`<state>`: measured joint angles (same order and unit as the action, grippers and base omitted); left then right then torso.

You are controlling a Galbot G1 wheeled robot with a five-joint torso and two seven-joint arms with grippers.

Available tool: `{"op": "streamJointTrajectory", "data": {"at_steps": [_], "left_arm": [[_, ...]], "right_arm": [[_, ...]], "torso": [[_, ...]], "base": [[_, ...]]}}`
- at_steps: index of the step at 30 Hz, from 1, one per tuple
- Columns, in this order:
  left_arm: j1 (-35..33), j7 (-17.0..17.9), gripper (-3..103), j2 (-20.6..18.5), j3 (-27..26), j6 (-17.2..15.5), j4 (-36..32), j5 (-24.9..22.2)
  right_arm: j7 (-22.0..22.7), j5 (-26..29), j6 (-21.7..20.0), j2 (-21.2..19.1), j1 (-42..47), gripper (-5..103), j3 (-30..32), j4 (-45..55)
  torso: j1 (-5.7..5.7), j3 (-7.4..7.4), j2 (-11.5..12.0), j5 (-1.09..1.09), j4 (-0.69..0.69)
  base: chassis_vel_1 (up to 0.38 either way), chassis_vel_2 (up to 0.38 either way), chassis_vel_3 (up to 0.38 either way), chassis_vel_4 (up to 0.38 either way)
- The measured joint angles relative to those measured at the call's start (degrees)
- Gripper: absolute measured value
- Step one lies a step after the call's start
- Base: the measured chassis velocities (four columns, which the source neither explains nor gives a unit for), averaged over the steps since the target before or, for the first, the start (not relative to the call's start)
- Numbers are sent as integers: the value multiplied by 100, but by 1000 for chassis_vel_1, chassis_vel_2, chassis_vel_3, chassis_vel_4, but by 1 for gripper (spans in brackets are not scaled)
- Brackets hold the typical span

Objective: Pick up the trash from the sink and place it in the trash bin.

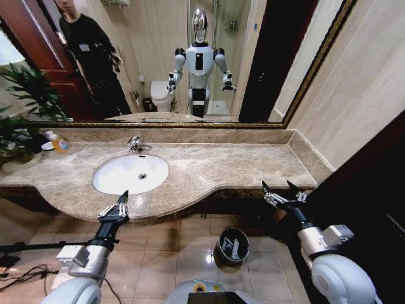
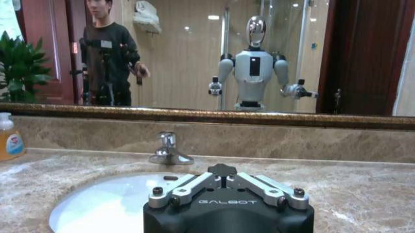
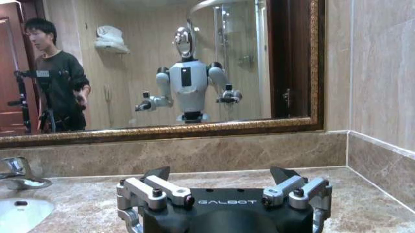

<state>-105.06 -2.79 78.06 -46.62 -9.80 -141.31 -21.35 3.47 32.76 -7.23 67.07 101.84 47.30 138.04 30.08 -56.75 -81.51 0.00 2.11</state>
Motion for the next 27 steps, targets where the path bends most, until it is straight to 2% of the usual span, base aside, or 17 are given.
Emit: {"op": "streamJointTrajectory", "data": {"at_steps": [27], "left_arm": [[0, 0, 0, 0, 0, 0, 0, 0]], "right_arm": [[0, 2, 1, -4, -4, 100, -1, -13]], "torso": [[0, 0, 0, 0, 0]], "base": [[0, 0, 0, 0]]}}
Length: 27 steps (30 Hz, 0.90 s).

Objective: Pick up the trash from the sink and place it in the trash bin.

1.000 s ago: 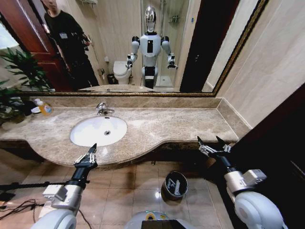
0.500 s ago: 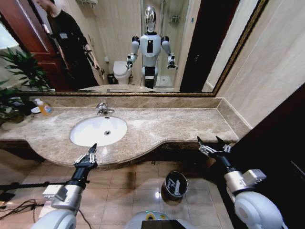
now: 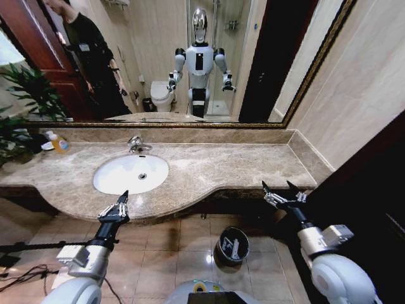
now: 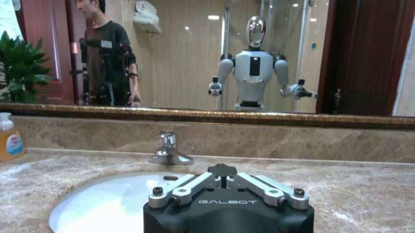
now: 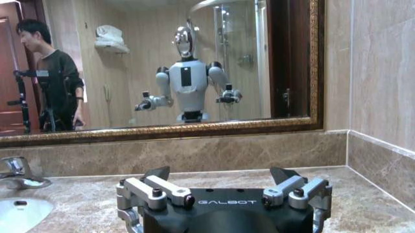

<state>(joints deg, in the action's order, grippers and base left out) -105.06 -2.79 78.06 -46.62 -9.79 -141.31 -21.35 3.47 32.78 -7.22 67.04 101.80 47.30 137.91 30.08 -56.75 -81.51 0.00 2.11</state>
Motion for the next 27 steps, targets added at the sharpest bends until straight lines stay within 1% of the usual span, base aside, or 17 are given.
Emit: {"op": "streamJointTrajectory", "data": {"at_steps": [27], "left_arm": [[0, 0, 0, 0, 0, 0, 0, 0]], "right_arm": [[-2, 1, 5, 0, -1, 100, 0, -1]], "torso": [[0, 0, 0, 0, 0]], "base": [[0, 0, 0, 0]]}}
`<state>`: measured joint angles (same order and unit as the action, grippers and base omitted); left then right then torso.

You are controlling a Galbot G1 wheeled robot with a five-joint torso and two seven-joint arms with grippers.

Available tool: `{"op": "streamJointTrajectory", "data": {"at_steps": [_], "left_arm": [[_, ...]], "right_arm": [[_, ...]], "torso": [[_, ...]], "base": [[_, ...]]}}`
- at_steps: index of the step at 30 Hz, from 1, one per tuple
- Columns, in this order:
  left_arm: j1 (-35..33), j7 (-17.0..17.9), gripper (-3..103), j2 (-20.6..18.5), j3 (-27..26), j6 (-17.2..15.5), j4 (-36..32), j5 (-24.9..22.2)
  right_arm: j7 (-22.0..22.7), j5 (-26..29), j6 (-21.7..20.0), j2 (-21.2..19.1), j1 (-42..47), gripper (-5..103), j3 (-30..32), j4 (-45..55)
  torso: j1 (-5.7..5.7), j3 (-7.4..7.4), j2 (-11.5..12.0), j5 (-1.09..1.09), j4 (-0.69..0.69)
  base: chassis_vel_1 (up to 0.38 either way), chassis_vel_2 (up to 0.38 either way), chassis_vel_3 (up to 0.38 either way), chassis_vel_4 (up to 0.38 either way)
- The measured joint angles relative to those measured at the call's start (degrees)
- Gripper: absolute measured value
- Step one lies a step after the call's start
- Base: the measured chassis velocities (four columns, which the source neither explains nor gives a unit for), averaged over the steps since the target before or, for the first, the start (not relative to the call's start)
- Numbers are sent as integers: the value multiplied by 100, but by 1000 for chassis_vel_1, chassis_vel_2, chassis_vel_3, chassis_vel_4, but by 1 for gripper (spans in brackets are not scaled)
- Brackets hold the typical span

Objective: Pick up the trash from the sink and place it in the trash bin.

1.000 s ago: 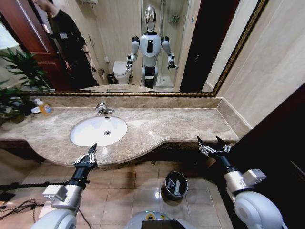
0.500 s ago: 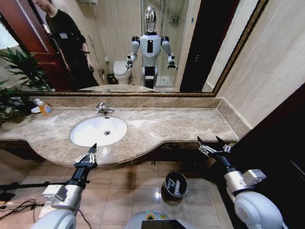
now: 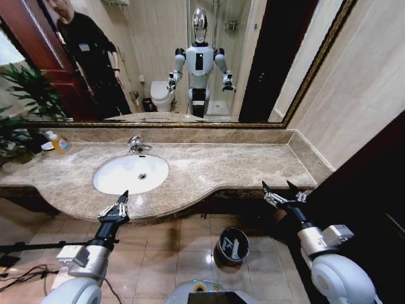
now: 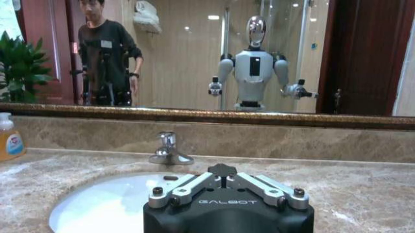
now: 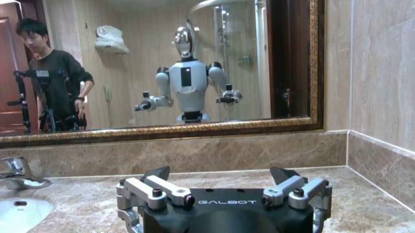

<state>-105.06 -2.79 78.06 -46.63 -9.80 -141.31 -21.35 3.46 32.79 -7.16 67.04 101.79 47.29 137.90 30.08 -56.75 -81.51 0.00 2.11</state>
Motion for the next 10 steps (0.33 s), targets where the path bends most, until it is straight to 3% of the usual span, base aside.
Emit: {"op": "streamJointTrajectory", "data": {"at_steps": [10], "left_arm": [[0, 0, 0, 0, 0, 0, 0, 0]], "right_arm": [[0, 0, 0, 0, 0, 100, 0, 0]], "torso": [[0, 0, 0, 0, 0]], "base": [[0, 0, 0, 0]]}}
